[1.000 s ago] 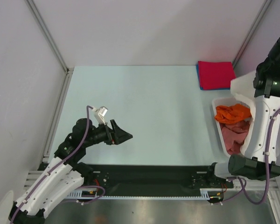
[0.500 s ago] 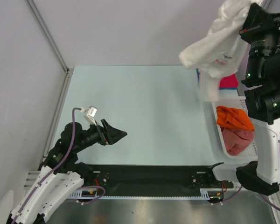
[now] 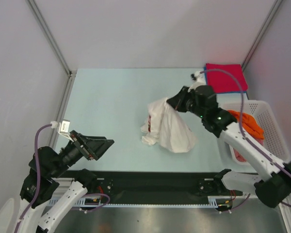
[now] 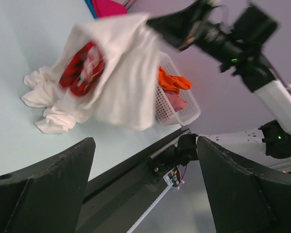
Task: Fold and stack the t-shirts
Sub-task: Move the tshirt to the center of the board, then flatten the tshirt out
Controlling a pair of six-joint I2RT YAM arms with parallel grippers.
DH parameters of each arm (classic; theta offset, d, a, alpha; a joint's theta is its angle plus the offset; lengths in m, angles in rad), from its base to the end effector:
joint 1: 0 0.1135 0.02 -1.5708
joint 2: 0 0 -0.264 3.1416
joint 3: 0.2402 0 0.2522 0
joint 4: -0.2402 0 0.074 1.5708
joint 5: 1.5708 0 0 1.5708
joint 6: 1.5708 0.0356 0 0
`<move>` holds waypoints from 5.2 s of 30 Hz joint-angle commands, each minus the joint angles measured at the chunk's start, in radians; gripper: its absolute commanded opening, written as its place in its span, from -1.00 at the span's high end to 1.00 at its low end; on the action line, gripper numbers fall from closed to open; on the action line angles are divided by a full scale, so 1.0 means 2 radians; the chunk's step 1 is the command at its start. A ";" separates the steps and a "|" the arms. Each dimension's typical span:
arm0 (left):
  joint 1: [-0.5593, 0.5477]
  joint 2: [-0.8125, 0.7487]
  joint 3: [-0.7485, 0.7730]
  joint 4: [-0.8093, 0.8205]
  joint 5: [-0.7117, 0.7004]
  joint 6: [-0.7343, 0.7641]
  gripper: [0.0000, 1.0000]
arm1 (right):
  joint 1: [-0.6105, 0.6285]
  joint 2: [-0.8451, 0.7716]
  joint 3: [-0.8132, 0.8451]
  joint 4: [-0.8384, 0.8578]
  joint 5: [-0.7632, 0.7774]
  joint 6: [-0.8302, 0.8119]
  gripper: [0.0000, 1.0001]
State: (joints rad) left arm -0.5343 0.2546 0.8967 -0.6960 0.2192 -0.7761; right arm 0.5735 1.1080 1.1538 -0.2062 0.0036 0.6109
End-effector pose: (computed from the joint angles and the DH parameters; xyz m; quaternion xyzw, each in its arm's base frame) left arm 0.0248 -0.0236 0.3689 -0.0123 0.7254 -0.4795 0.4937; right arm 0.2120 0.1368 0.4034 0.0154 0.7613 0.3607 0.5386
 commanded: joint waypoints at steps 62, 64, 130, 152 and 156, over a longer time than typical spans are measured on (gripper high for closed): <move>0.016 0.601 0.043 0.139 0.176 0.064 0.42 | -0.216 0.184 -0.193 -0.103 -0.213 -0.091 0.02; 0.020 0.603 0.046 0.142 0.172 0.063 0.64 | -0.215 0.199 -0.187 -0.092 -0.220 -0.089 0.17; -0.021 0.474 0.063 -0.052 0.087 0.067 -0.65 | -0.245 0.466 0.384 -0.376 -0.007 -0.167 -0.18; 0.217 0.539 -0.113 0.023 0.023 0.024 -0.50 | -0.138 0.246 -0.038 -0.260 -0.152 -0.138 -0.31; 0.252 0.574 -0.104 0.043 0.012 0.024 -0.51 | -0.127 0.260 -0.041 -0.256 -0.158 -0.134 0.09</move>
State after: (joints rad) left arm -0.0772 1.3682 0.6724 -0.6609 0.2790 -0.7254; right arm 0.3000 1.6150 1.0733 -0.7662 -0.2798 0.3309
